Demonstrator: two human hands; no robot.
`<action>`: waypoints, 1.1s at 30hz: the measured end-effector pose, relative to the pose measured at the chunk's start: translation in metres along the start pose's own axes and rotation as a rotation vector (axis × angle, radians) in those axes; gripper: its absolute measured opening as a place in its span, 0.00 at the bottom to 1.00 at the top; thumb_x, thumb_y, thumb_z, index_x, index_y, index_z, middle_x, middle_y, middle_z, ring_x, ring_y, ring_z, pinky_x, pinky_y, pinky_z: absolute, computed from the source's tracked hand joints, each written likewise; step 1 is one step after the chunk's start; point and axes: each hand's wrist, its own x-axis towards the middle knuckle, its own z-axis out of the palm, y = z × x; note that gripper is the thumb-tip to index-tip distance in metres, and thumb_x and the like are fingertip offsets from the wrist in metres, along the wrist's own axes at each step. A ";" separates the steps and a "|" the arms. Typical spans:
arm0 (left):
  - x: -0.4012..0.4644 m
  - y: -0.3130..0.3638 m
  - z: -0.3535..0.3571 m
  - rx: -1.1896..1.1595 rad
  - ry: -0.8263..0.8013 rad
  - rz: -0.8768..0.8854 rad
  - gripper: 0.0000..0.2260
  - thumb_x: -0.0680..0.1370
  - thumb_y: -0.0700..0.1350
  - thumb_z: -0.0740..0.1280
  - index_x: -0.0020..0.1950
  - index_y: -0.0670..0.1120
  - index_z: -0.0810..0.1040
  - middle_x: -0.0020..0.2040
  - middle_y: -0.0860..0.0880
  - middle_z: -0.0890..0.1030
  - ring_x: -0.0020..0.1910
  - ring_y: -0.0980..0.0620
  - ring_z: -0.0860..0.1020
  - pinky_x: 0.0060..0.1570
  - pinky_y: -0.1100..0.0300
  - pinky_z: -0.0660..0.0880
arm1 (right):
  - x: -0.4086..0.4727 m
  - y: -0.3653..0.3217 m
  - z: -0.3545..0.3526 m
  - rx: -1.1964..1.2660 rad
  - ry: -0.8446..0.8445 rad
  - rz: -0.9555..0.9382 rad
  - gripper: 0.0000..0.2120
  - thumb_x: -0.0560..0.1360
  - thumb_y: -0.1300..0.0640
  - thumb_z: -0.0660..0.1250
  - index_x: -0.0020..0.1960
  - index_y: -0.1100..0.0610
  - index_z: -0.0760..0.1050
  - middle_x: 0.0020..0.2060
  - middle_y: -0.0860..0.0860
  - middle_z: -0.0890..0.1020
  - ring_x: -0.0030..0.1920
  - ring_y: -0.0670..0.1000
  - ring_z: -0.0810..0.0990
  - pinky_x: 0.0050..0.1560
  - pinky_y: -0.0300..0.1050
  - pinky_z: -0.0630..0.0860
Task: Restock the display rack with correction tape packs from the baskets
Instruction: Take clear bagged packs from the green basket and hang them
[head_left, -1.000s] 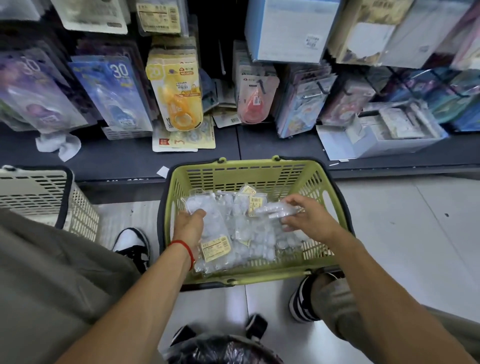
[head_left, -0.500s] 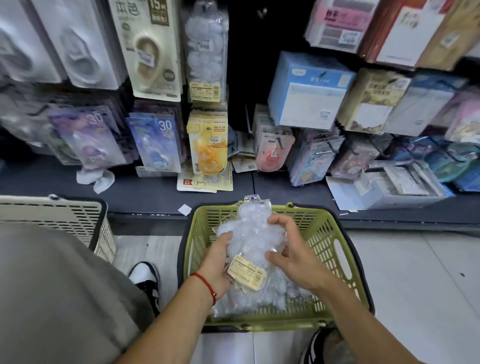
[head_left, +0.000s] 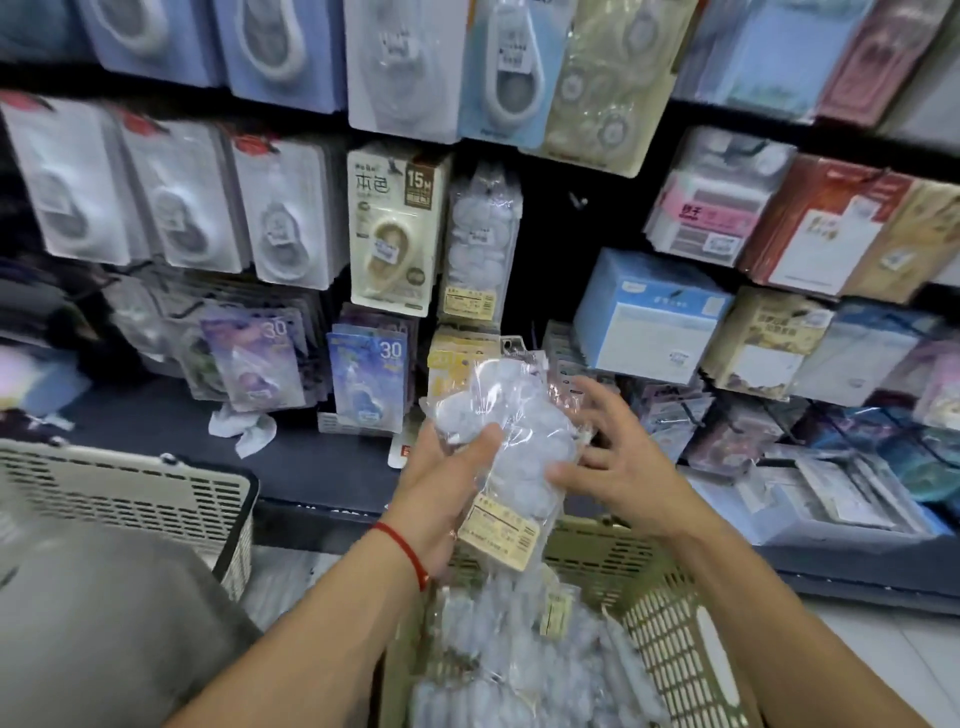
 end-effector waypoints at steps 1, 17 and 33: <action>0.003 0.015 0.002 -0.006 0.002 0.029 0.14 0.82 0.43 0.72 0.67 0.47 0.75 0.57 0.43 0.87 0.53 0.40 0.87 0.45 0.46 0.85 | 0.009 -0.008 0.001 0.040 0.061 0.003 0.41 0.71 0.63 0.80 0.78 0.50 0.65 0.68 0.48 0.77 0.56 0.52 0.87 0.57 0.49 0.84; 0.057 0.129 -0.037 0.282 0.399 0.543 0.19 0.82 0.45 0.71 0.71 0.50 0.72 0.64 0.51 0.81 0.64 0.49 0.79 0.68 0.47 0.75 | 0.112 -0.095 0.017 0.114 0.250 -0.271 0.07 0.82 0.56 0.70 0.59 0.54 0.79 0.47 0.49 0.89 0.48 0.51 0.89 0.51 0.48 0.85; 0.052 0.135 -0.039 0.160 0.413 0.550 0.23 0.63 0.62 0.74 0.57 0.62 0.77 0.56 0.57 0.85 0.60 0.47 0.84 0.60 0.35 0.79 | 0.141 -0.100 0.041 0.064 0.405 -0.294 0.10 0.78 0.47 0.74 0.55 0.52 0.81 0.44 0.48 0.88 0.43 0.44 0.84 0.43 0.39 0.78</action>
